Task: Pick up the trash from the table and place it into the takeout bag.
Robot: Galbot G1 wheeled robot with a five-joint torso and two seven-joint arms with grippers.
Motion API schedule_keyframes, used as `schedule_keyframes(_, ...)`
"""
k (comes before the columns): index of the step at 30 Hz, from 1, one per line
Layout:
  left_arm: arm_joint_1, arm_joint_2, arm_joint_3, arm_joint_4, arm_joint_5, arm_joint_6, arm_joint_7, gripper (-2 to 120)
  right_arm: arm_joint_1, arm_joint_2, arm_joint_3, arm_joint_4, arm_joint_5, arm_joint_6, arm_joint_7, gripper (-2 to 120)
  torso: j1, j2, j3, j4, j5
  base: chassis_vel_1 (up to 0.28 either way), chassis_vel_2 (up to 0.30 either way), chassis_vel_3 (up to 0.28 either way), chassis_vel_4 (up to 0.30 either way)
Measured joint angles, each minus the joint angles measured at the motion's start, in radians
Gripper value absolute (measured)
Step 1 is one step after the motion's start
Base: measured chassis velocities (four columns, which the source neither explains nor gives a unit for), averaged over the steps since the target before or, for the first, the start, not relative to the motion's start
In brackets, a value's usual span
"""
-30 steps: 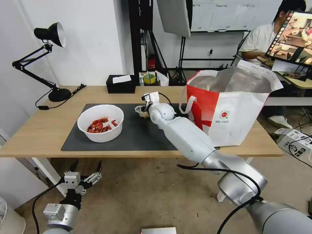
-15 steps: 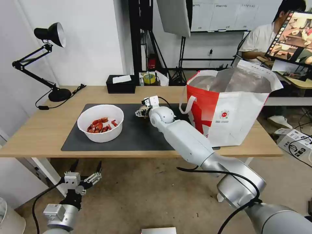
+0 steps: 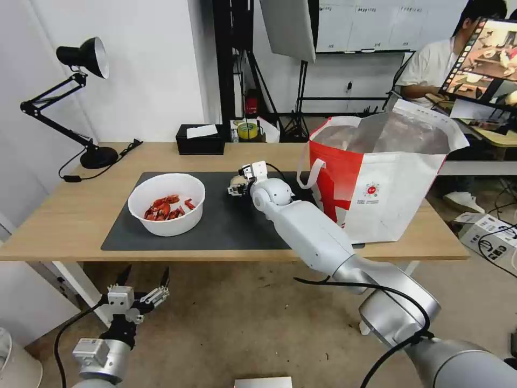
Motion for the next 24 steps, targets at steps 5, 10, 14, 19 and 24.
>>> schedule_keyframes(5,0.0,0.001,0.001,0.0,0.0,0.0,0.0,100,-0.002,0.0,0.004,-0.013,-0.003,0.014,-0.017,62,0.0,0.0,0.0,0.0,0.0,0.0,0.0,0.0,0.0)
schedule_keyframes(10,0.0,0.001,0.002,0.0,0.0,0.0,0.0,100,-0.003,0.001,0.005,-0.017,-0.008,0.021,-0.023,48,0.0,0.0,0.0,0.0,0.0,0.0,0.0,0.0,0.0)
schedule_keyframes(14,-0.001,0.002,0.003,0.0,0.0,0.0,0.0,100,-0.006,0.0,0.005,-0.015,-0.015,0.026,-0.026,34,0.0,0.0,0.0,0.0,0.0,0.0,0.0,0.0,0.0)
schedule_keyframes(19,-0.002,0.002,0.003,0.001,0.0,0.0,0.0,100,-0.03,-0.026,-0.001,0.045,-0.05,0.065,-0.022,13,0.0,0.0,0.0,0.0,0.0,0.0,0.0,0.0,0.0)
schedule_keyframes(24,-0.002,0.001,0.003,0.0,0.0,0.0,0.0,100,-0.093,-0.098,-0.014,0.206,-0.091,0.115,0.027,6,0.0,0.0,0.0,0.0,0.0,0.0,0.0,0.0,0.0)
